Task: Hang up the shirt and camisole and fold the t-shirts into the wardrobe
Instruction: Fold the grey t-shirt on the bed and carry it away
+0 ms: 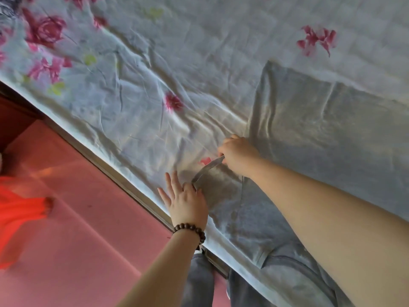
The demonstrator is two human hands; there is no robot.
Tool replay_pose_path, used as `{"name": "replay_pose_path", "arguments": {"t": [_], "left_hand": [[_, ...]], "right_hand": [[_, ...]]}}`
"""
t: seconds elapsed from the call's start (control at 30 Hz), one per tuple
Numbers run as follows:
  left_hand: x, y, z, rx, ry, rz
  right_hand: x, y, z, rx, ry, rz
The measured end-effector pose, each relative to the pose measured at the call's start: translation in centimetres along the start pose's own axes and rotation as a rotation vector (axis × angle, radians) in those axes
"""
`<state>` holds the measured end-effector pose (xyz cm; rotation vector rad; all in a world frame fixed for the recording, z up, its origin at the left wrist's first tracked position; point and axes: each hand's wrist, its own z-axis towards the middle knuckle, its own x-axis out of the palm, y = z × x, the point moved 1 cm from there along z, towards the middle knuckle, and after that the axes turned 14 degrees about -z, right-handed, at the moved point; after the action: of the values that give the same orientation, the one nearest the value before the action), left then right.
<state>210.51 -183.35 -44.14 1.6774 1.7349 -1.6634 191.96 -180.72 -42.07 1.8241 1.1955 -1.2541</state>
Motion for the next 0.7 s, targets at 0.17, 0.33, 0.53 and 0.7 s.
{"name": "replay_pose_path", "arguments": {"t": [0.17,0.33,0.53,0.7], "left_hand": [[0.0,-1.7,-2.6,0.309,-0.179,-0.23],[2.3,-4.8,-5.8,0.517,-0.083,-0.309],[6.7,-6.8,-8.2,0.552,0.063,-0.236],[7.4,-5.9,-8.6,0.607,0.173,-0.039]], "right_hand": [[-1.5,-2.5,-1.8,0.021,-0.021,0.15],[-1.7,-6.4,-5.1,0.105,0.014,0.313],[1.6,-8.6,-7.7,0.181,0.003,0.392],[4.4,-9.0,-9.1,0.375,-0.087,0.543]]}}
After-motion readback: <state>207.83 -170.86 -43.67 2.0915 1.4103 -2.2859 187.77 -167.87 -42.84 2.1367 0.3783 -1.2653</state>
